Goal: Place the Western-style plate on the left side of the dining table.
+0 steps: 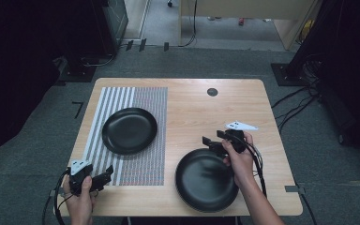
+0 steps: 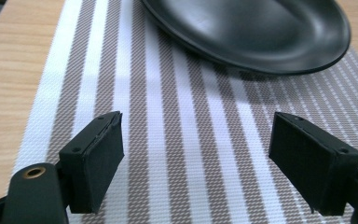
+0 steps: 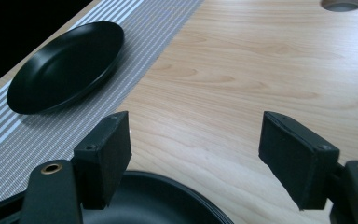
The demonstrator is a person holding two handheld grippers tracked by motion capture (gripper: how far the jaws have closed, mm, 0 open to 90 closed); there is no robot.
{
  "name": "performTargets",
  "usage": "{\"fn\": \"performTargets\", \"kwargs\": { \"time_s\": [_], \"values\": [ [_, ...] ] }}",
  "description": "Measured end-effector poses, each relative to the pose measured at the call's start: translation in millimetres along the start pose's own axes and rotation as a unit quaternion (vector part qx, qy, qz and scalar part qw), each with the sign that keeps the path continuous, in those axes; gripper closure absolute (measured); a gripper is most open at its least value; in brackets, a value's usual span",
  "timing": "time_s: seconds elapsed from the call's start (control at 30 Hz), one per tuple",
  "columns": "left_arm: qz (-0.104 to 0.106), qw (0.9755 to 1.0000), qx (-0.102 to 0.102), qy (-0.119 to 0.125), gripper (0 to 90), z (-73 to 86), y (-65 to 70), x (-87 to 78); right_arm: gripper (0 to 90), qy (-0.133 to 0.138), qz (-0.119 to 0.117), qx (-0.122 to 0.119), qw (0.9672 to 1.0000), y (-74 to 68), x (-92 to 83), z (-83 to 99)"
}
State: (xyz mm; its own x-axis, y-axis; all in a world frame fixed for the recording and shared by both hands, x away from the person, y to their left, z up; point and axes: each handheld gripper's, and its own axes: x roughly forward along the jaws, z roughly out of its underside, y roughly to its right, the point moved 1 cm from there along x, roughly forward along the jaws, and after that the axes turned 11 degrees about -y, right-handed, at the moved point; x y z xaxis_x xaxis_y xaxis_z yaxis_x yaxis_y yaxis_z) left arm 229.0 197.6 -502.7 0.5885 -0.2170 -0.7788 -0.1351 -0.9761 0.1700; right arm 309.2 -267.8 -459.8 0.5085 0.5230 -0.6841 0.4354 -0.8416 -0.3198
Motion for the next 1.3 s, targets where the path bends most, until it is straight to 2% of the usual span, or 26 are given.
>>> {"fn": "performTargets", "kwargs": {
  "time_s": [0.5, 0.7, 0.9, 1.1, 1.3],
  "values": [
    [-0.031, 0.9995, 0.002, -0.009, 16.2, 10.7, -23.3, -3.3, 24.9, 0.022, 0.028, 0.026, 0.999, 34.6, -45.0, 39.3],
    [-0.033, 0.9994, 0.0, -0.014, 16.2, 13.1, -32.7, -3.9, 24.9, 0.028, 0.051, 0.032, 0.9978, 47.5, -62.4, 56.8],
    [-0.037, 0.9992, 0.0, -0.019, 16.2, 14.6, -40.3, -3.5, 24.8, 0.039, 0.073, 0.049, 0.9954, 63.4, -81.0, 74.4],
    [-0.035, 0.9992, -0.001, -0.021, 15.5, 15.1, -43.5, -1.9, 24.1, 0.035, 0.095, 0.036, 0.9942, 77.0, -93.9, 90.6],
    [-0.041, 0.999, 0.006, -0.019, 15.0, 16.2, -43.5, -1.3, 24.2, 0.032, 0.113, 0.052, 0.9917, 89.0, -101.4, 104.0]
  ]
}}
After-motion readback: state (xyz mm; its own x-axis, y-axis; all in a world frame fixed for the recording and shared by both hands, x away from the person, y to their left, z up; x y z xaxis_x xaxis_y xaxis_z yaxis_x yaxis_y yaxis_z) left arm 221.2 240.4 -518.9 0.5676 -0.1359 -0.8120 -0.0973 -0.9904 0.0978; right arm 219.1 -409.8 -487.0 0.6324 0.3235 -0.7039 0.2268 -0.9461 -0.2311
